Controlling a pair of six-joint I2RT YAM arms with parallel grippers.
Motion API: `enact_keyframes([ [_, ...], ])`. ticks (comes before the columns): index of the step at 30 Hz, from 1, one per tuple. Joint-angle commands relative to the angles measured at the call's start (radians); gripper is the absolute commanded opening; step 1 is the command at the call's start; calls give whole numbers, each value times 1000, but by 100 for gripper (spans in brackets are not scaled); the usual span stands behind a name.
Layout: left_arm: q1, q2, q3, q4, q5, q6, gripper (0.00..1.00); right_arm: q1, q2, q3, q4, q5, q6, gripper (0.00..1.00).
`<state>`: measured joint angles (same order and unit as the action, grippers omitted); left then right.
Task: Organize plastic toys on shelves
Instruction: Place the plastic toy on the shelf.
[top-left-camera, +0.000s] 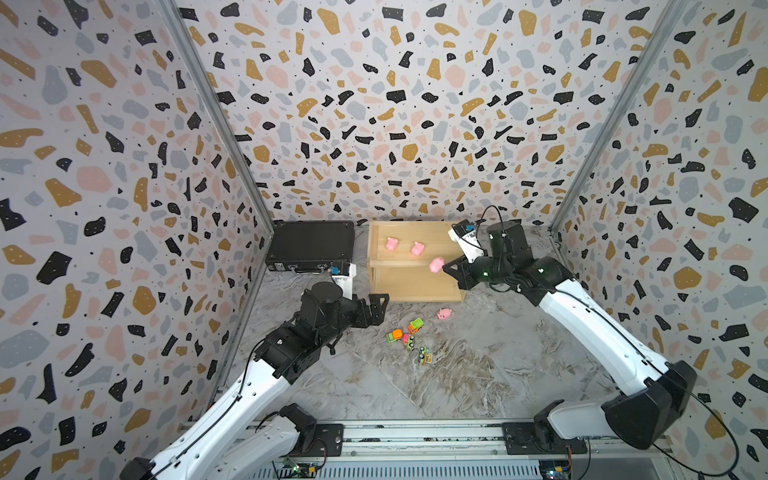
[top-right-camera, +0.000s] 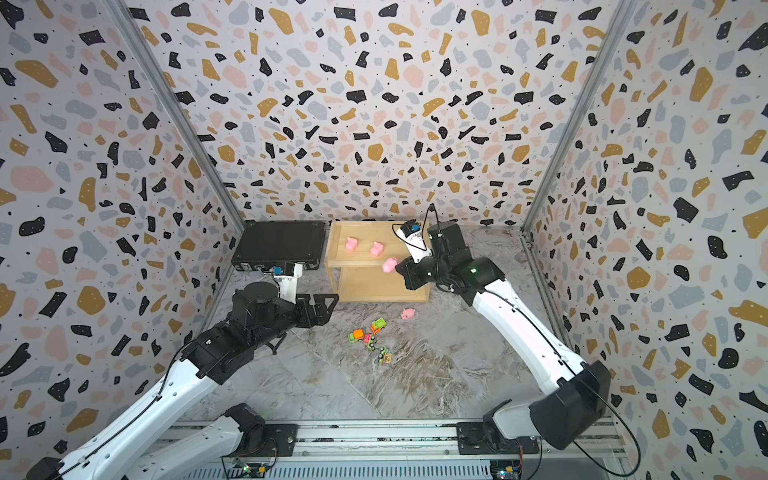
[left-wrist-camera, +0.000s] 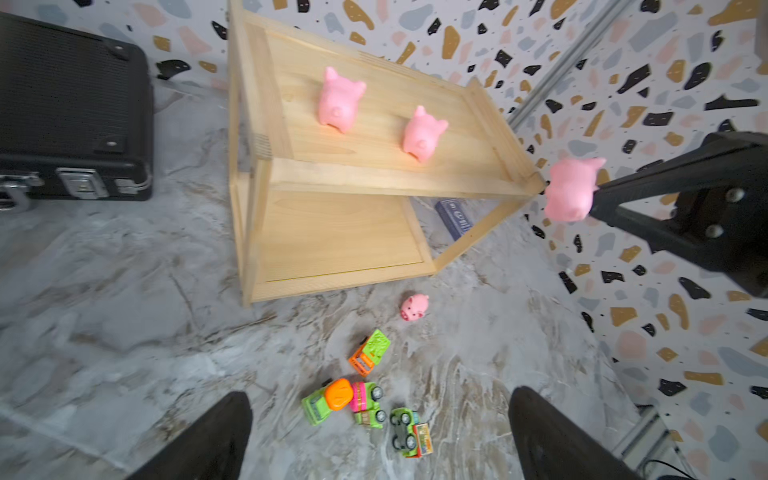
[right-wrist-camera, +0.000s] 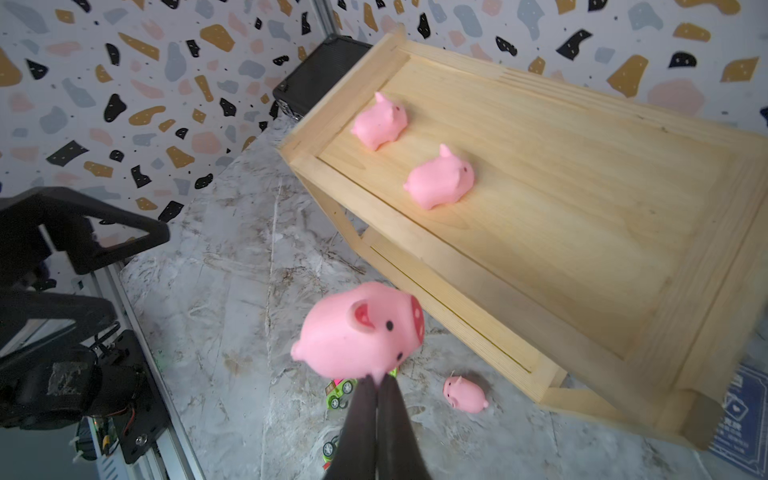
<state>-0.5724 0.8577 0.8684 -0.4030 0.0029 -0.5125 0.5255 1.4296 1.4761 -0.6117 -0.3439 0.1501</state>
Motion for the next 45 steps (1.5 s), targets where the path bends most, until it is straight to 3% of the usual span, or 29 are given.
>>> enact_keyframes([
  [1,22,-17,-8,-59,-76,92,100,-27,60,128,-215,22,57,0],
  [6,38,-26,-25,-62,-87,154,100,-49,195,328,-352,22,37,0],
  [16,45,-25,-45,-59,-82,182,100,-71,392,563,-459,37,37,0],
  [30,45,-29,-51,-54,-79,184,100,-84,531,712,-508,46,41,0],
  [36,44,-29,-53,-51,-75,184,100,-84,545,722,-507,54,43,33],
  [45,45,-23,-63,-45,-71,181,100,-84,507,752,-468,73,8,49],
])
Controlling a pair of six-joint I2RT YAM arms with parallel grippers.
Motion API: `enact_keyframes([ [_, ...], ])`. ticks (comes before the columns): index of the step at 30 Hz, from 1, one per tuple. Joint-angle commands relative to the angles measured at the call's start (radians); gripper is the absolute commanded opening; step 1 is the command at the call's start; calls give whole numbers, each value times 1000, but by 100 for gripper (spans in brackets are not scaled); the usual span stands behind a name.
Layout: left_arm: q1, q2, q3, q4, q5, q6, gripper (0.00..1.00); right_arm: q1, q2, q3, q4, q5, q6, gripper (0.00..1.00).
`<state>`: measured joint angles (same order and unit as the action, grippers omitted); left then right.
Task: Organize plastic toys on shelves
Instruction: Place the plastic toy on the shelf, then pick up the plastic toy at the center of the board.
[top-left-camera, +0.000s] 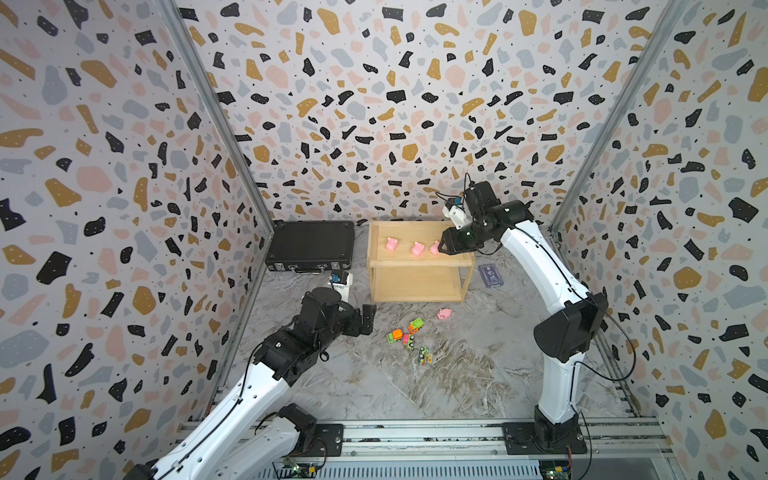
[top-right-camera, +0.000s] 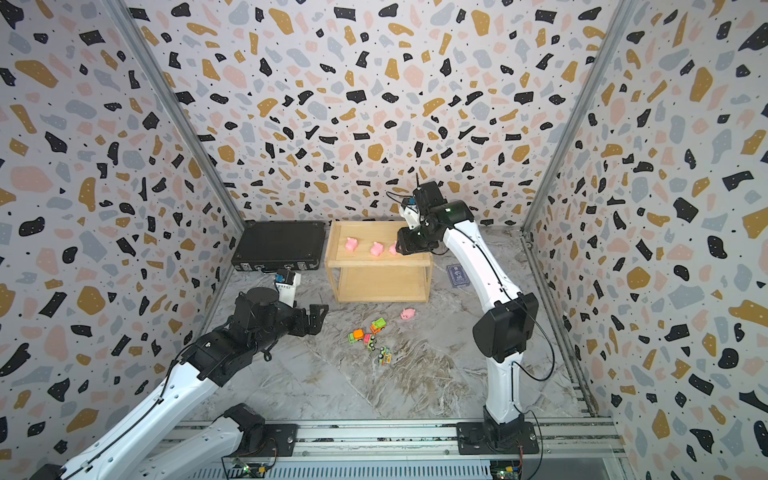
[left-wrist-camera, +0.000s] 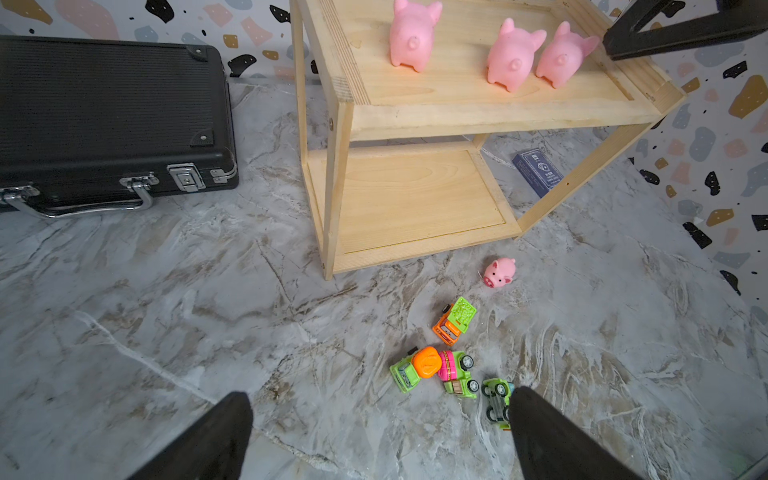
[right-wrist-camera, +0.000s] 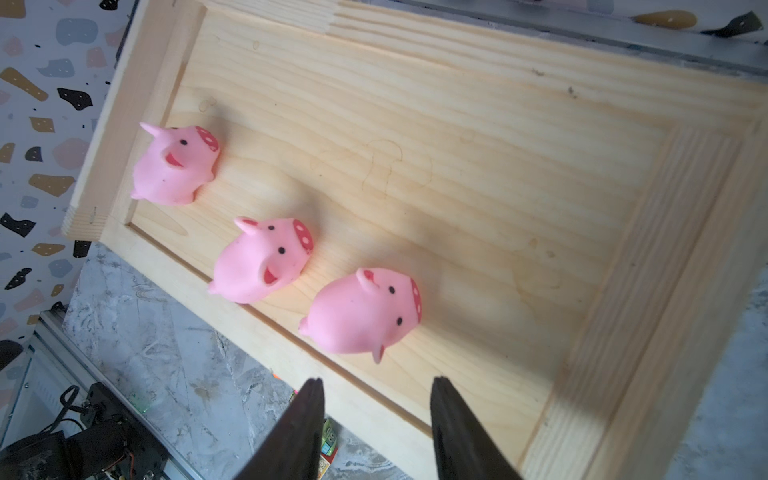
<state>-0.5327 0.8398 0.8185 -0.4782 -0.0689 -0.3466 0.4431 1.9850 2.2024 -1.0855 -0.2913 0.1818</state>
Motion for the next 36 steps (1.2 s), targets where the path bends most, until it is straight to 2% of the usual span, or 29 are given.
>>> enact_keyframes([
  [1,6,-5,-16,31,2,14,100,-2,-70,10,25,31,-28,50],
  [5,5,1,-25,37,11,14,100,-4,-216,-180,192,90,-21,51],
  [9,7,11,-37,55,31,15,100,-9,-393,-426,348,126,-21,59],
  [14,6,31,-82,135,80,8,100,-11,-612,-715,461,98,-73,63],
  [20,6,78,-121,205,99,-8,100,-11,-797,-972,504,38,-118,65],
  [23,7,94,-133,227,93,-7,100,-11,-846,-1109,582,-20,-128,64],
  [28,6,105,-141,225,69,3,100,-5,-876,-1385,909,-88,-132,59],
  [31,6,108,-146,226,63,3,100,14,-854,-1526,1127,-55,-144,59],
  [36,6,110,-144,222,56,3,100,41,-731,-1594,1293,32,-142,58],
])
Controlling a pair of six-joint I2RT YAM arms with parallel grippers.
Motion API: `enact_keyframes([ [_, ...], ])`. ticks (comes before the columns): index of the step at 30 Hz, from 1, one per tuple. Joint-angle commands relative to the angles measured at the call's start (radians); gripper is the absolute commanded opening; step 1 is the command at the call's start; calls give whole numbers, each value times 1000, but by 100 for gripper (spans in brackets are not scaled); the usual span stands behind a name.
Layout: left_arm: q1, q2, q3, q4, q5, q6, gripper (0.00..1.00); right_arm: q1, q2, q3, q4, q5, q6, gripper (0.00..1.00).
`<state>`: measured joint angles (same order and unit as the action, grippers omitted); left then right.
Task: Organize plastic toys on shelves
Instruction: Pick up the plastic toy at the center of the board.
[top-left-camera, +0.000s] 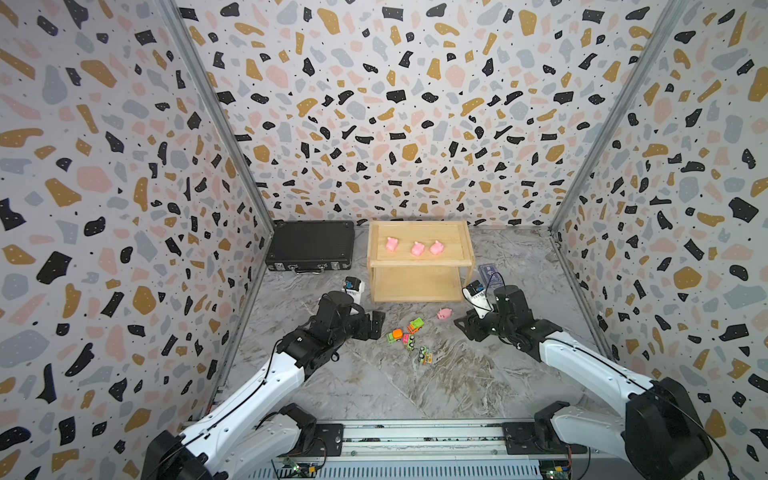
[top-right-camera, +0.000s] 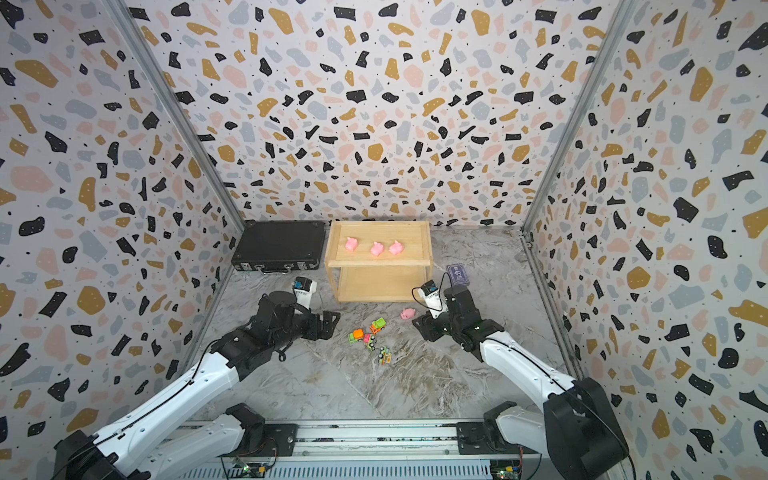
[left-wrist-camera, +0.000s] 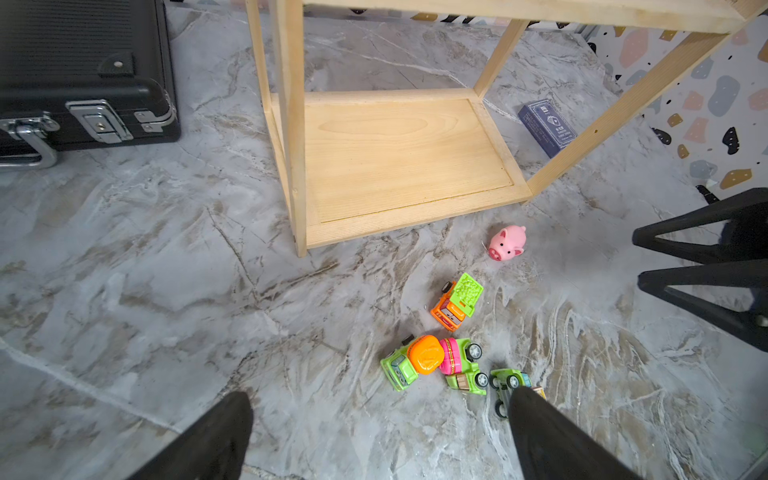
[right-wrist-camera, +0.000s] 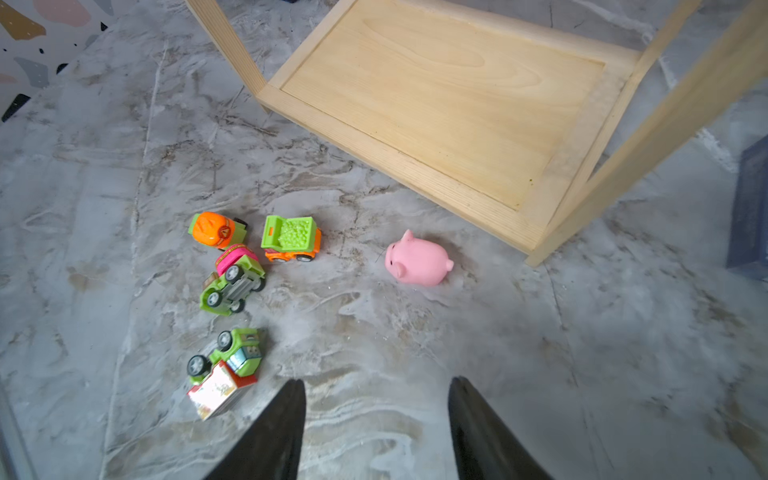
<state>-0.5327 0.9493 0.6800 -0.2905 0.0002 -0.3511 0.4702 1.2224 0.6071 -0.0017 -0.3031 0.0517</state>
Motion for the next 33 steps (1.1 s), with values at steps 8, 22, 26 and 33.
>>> enact_keyframes([
  [8,7,1,-2,21,-20,10,100,71,214,40,298,137,0,46],
  [22,7,5,3,12,-26,11,100,94,344,120,232,178,8,38],
  [26,7,4,7,8,-28,12,100,97,363,137,211,177,11,38],
  [33,7,9,7,8,-28,12,100,107,393,167,154,190,11,42],
])
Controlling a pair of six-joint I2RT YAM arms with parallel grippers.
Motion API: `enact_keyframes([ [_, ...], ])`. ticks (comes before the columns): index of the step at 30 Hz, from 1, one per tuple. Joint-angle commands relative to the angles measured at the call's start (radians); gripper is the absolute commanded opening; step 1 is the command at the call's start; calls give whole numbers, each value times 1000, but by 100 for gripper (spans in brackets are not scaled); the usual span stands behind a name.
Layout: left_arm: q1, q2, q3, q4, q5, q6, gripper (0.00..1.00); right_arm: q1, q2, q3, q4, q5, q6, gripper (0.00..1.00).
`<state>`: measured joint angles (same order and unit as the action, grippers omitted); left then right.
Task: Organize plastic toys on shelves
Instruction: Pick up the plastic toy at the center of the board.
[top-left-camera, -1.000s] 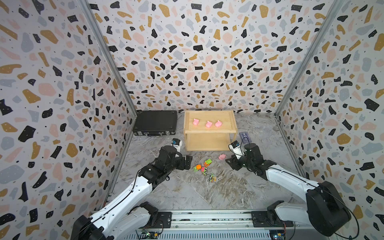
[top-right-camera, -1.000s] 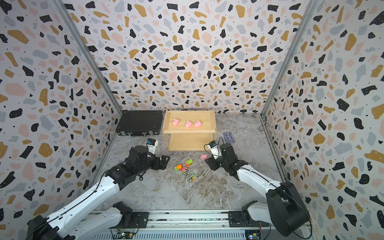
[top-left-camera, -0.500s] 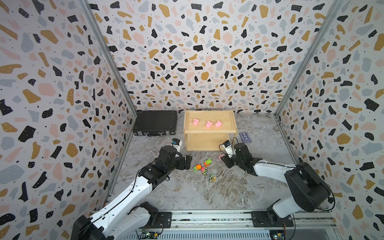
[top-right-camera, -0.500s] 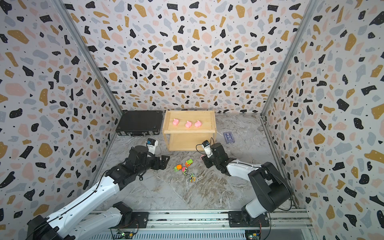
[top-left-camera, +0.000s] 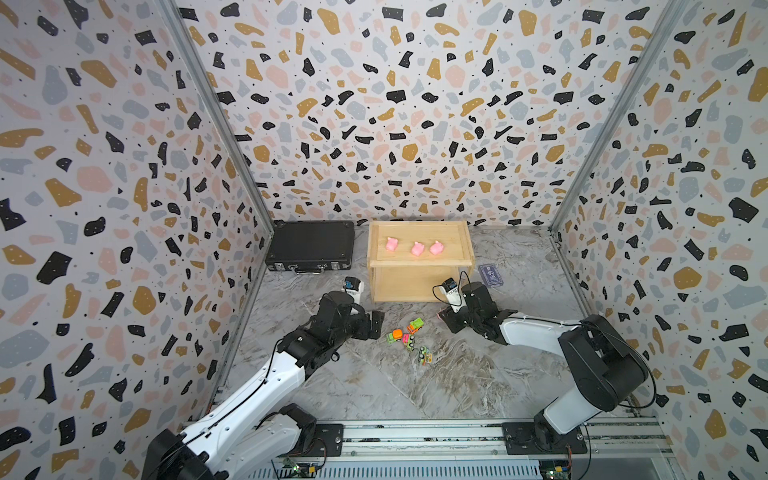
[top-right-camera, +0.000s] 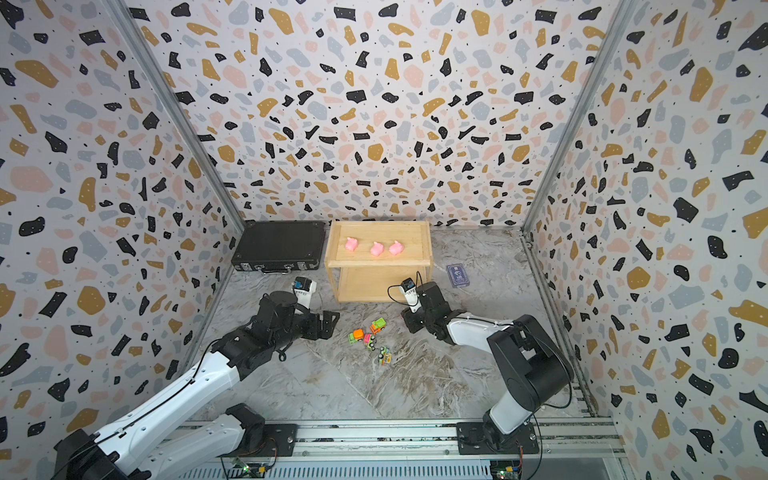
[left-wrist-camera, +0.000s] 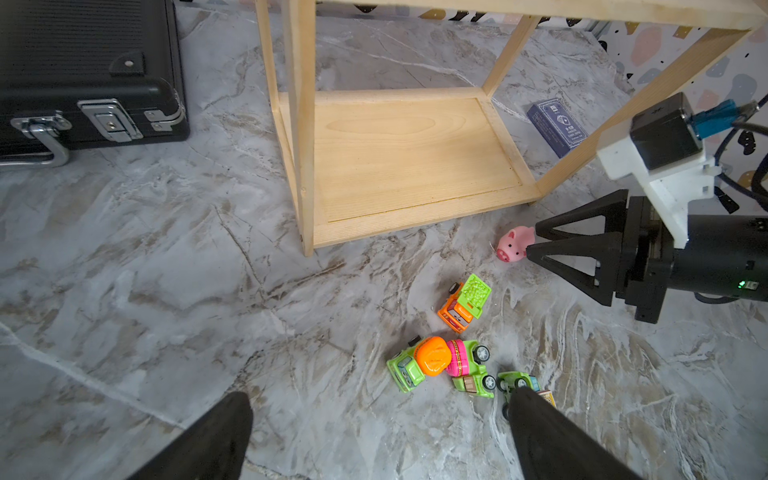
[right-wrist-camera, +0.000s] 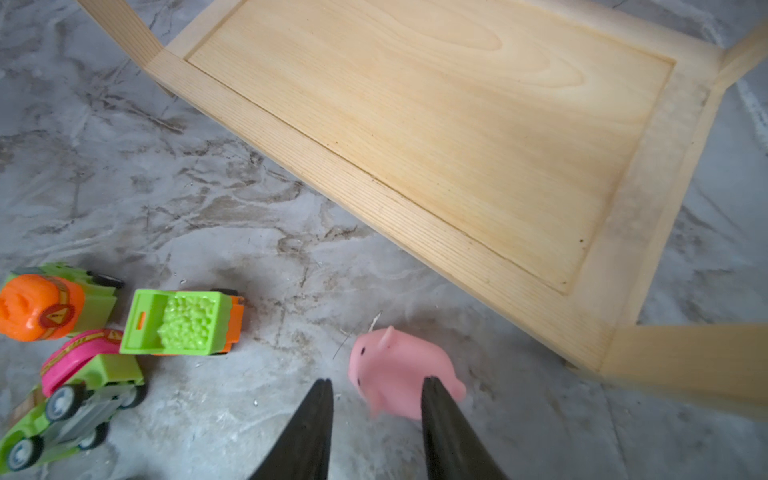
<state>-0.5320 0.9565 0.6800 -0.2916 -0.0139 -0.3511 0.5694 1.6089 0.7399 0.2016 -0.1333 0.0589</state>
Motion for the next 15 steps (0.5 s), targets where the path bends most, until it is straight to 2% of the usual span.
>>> enact_keyframes([
  [1,7,3,7,9,-13,12,100,10,12,37,-54,25,2,42],
  [10,6,-2,6,5,-18,14,100,17,54,63,-78,77,7,42],
  [15,7,-1,7,4,-18,14,100,19,72,78,-101,87,8,33],
])
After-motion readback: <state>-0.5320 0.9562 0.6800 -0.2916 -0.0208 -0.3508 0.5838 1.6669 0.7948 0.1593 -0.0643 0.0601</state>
